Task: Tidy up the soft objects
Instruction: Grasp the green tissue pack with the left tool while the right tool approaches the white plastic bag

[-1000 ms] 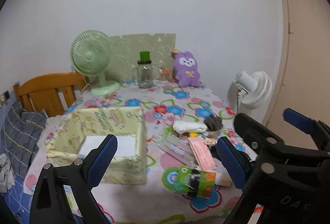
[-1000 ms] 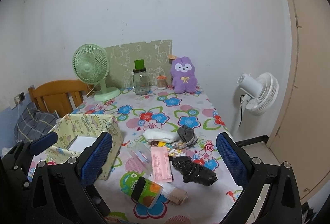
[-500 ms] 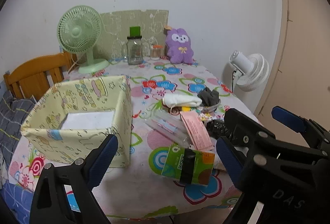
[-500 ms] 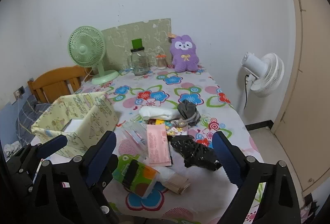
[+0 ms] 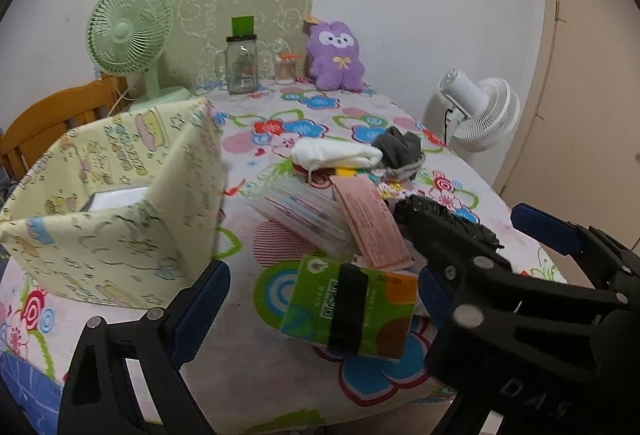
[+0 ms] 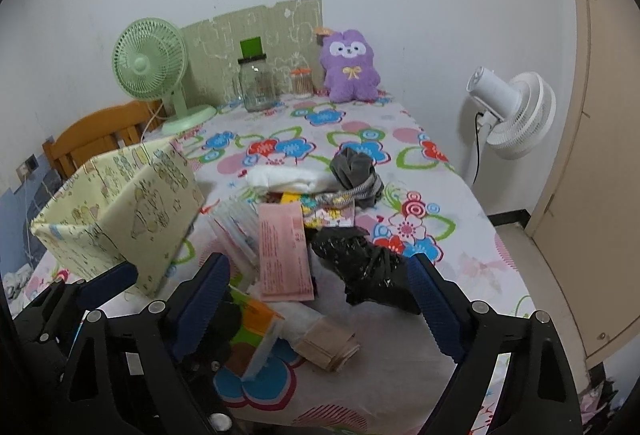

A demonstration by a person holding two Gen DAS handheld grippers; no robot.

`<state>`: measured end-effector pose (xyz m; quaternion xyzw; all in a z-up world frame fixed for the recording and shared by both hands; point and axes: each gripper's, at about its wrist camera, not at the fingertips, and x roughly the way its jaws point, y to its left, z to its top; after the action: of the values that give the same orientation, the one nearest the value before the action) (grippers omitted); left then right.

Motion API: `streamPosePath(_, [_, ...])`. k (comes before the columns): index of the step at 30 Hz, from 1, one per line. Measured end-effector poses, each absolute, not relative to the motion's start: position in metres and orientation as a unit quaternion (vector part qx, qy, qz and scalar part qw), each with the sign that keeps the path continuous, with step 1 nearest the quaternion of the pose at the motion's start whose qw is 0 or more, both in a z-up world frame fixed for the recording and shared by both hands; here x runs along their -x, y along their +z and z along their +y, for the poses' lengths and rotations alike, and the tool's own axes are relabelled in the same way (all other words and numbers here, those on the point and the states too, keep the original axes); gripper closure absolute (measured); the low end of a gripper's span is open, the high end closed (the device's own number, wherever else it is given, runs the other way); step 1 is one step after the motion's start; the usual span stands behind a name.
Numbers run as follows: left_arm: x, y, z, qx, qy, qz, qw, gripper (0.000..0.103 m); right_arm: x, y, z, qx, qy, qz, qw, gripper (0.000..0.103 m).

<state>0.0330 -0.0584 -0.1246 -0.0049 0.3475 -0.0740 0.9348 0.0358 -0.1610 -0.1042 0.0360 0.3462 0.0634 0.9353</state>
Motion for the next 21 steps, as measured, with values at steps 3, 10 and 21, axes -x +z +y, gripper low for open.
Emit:
streamPosePath(3, [-0.037, -0.133, -0.063, 0.003, -0.075, 0.357, 0.931, 0.007, -0.040, -0.114, -0.162, -0.032, 0.066, 0.357, 0.931, 0.012])
streamPosePath(10, [-0.046, -0.145, -0.074, -0.007, -0.074, 0.369, 0.927, 0.010, -0.048, -0.128, -0.167, -0.036, 0.067, 0.377, 0.923, 0.015])
streamPosePath(21, [-0.042, -0.152, -0.077, -0.029, -0.071, 0.381, 0.922, 0.026, -0.051, -0.142, -0.164, -0.048, 0.085, 0.398, 0.912, 0.023])
